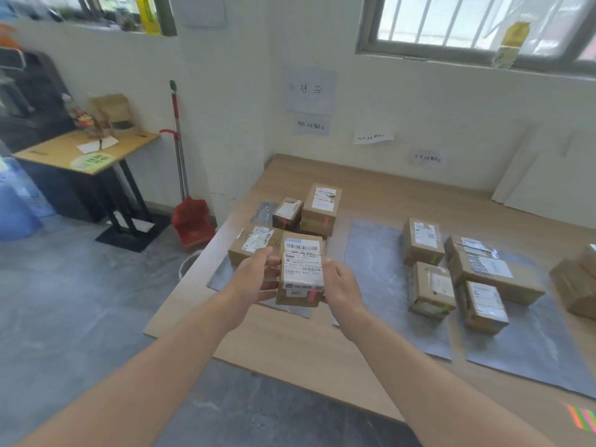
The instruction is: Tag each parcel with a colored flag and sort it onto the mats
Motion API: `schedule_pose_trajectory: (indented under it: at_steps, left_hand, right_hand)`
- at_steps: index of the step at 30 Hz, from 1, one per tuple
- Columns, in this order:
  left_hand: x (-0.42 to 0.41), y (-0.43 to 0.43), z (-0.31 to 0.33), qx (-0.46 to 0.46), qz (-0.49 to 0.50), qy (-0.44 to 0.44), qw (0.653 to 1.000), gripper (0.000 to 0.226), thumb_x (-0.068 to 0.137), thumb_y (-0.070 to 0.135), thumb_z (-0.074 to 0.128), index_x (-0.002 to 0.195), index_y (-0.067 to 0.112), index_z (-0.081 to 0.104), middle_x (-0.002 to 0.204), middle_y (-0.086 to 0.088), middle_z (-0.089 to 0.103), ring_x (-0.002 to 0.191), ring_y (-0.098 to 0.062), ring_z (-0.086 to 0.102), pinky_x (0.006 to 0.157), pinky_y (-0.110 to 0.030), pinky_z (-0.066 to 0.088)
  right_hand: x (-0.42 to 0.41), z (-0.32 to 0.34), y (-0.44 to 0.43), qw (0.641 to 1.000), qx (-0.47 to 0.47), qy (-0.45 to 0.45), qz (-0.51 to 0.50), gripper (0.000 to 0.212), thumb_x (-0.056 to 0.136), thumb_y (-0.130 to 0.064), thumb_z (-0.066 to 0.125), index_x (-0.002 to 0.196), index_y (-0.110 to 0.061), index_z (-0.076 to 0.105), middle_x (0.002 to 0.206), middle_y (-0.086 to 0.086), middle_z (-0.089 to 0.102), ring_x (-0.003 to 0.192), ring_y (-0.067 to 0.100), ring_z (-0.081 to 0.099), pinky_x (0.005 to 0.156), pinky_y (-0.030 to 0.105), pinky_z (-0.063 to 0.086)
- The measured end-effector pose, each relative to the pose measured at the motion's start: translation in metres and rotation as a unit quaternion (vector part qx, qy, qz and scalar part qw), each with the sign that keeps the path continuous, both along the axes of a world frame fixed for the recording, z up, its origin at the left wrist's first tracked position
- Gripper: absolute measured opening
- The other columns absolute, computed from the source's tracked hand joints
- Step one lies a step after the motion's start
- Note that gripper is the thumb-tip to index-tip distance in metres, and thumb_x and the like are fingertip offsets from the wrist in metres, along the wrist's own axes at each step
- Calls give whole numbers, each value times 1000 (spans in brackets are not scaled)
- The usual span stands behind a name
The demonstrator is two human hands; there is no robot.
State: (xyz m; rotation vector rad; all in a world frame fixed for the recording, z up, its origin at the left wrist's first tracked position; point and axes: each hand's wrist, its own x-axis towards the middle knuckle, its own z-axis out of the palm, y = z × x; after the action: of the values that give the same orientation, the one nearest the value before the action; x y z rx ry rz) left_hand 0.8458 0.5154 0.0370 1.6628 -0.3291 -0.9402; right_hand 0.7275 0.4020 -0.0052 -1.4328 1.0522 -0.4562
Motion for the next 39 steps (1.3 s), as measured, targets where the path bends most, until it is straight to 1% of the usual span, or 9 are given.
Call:
schedule_pose_trajectory:
  at_steps: [4, 8, 13, 17, 22, 27, 31, 36, 39]
  left_hand:
    - [36, -11, -6, -22, 25, 5, 999, 44, 106, 38, 35, 104, 13, 70, 80, 0, 78, 86, -21, 72, 88, -36, 56]
    - [74, -32, -17, -19, 29, 5, 999, 42, 106, 34, 34, 102, 15, 71, 88, -5, 79, 86, -21, 72, 78, -30, 54]
    - [124, -72, -36, -19, 63, -3, 998, 37, 104, 25, 38, 89, 16, 71, 78, 0, 78, 70, -15, 68, 69, -27, 53]
    - [161, -112, -51, 0, 74, 2, 997, 35, 101, 25, 42, 87, 16, 73, 79, 0, 78, 75, -19, 70, 74, -35, 54]
    - [192, -141, -70, 27, 67, 1, 997, 32, 99, 29, 45, 93, 20, 74, 90, 1, 79, 91, -21, 70, 89, -38, 49]
    - [217, -172, -78, 15, 57, -2, 998, 33, 103, 24, 41, 95, 20, 73, 87, 3, 78, 80, -12, 70, 74, -25, 52]
    - [238, -195, -92, 12, 23, -5, 1000, 37, 104, 25, 36, 95, 28, 72, 86, 8, 78, 79, -7, 71, 72, -22, 54]
    - [275, -241, -108, -5, 3, 5, 1000, 37, 103, 30, 36, 101, 27, 73, 96, 4, 78, 98, -19, 69, 83, -31, 52]
    - [292, -264, -122, -17, -14, 12, 1000, 39, 104, 31, 35, 100, 30, 74, 99, 7, 78, 99, -12, 70, 92, -32, 50]
  right_hand:
    - [42, -2, -7, 1000, -7, 1, 7, 30, 108, -37, 37, 102, -25, 64, 106, -3, 73, 95, 13, 69, 85, 35, 58]
    - [80, -14, -21, 1000, 3, -19, 17, 26, 110, -35, 37, 113, -28, 62, 109, -7, 72, 91, 3, 68, 64, 15, 52]
    - [137, -37, -59, 999, 22, -25, 41, 23, 109, -31, 41, 115, -30, 62, 114, -7, 72, 92, 0, 68, 62, 10, 49]
    - [176, -60, -96, 998, 44, -36, 39, 29, 109, -30, 41, 128, -24, 62, 108, -14, 69, 71, -15, 65, 51, 5, 44]
    - [210, -73, -117, 997, 70, -31, 21, 36, 106, -39, 43, 138, -27, 55, 126, -7, 65, 95, 2, 68, 60, 12, 52]
    - [233, -80, -140, 994, 106, -34, 7, 37, 105, -38, 46, 139, -24, 50, 125, -7, 65, 102, 7, 66, 68, 20, 52]
    - [249, -84, -157, 994, 107, -28, -4, 41, 103, -42, 48, 142, -29, 49, 122, -13, 68, 109, 5, 64, 93, 32, 53]
    - [276, -88, -189, 992, 112, -45, -19, 40, 105, -37, 48, 145, -30, 50, 130, -15, 67, 100, -12, 63, 82, 13, 47]
    - [292, -98, -206, 994, 101, -41, -26, 42, 105, -36, 47, 147, -29, 48, 134, -21, 61, 102, -19, 57, 81, 2, 41]
